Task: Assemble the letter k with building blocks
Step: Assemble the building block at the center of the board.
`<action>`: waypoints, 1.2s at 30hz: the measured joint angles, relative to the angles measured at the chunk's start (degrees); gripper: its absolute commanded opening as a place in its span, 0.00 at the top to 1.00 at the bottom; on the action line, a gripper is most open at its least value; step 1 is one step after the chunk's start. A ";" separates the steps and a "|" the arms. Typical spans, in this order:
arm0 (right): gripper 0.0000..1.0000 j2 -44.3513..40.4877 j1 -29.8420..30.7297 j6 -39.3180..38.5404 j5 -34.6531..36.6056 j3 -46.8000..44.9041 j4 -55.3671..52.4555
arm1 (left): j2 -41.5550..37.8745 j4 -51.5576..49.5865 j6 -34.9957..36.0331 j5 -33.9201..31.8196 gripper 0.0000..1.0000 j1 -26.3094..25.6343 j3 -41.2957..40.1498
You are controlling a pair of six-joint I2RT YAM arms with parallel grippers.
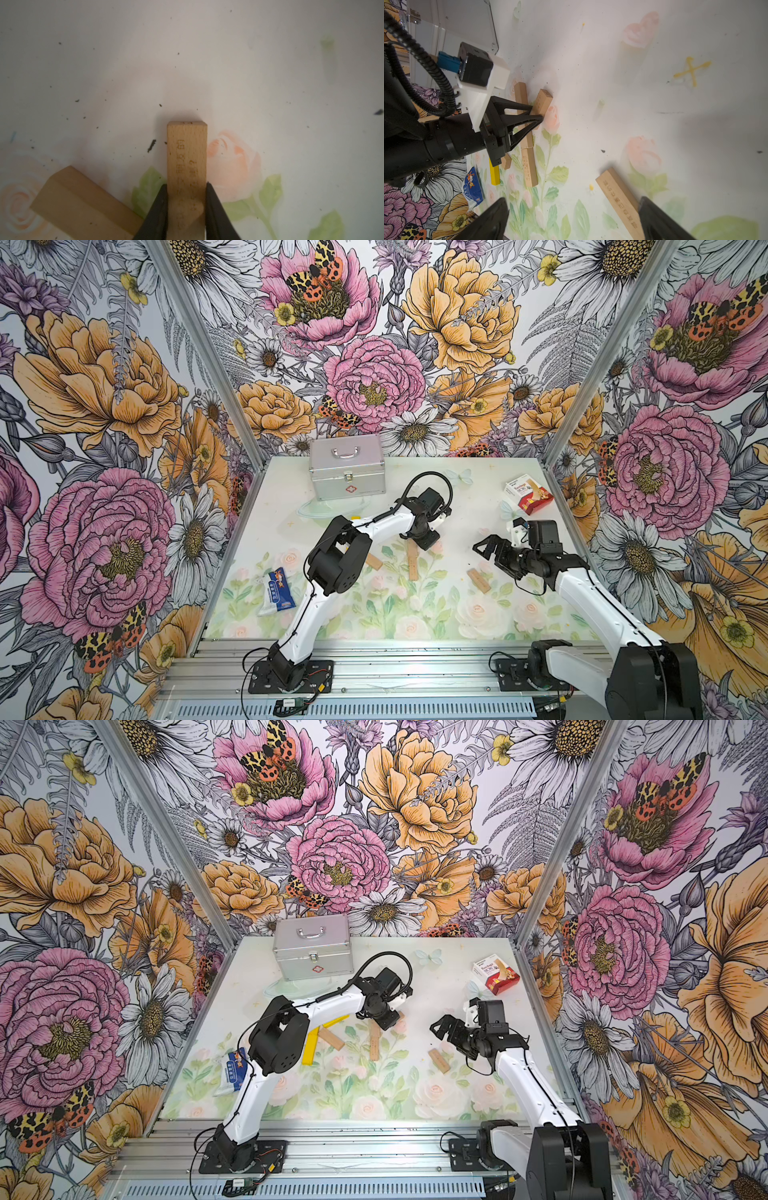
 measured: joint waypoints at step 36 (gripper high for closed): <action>0.01 0.11 1.01 0.04 0.85 0.09 0.02 | -0.57 -0.02 0.00 -0.02 0.84 0.33 -0.81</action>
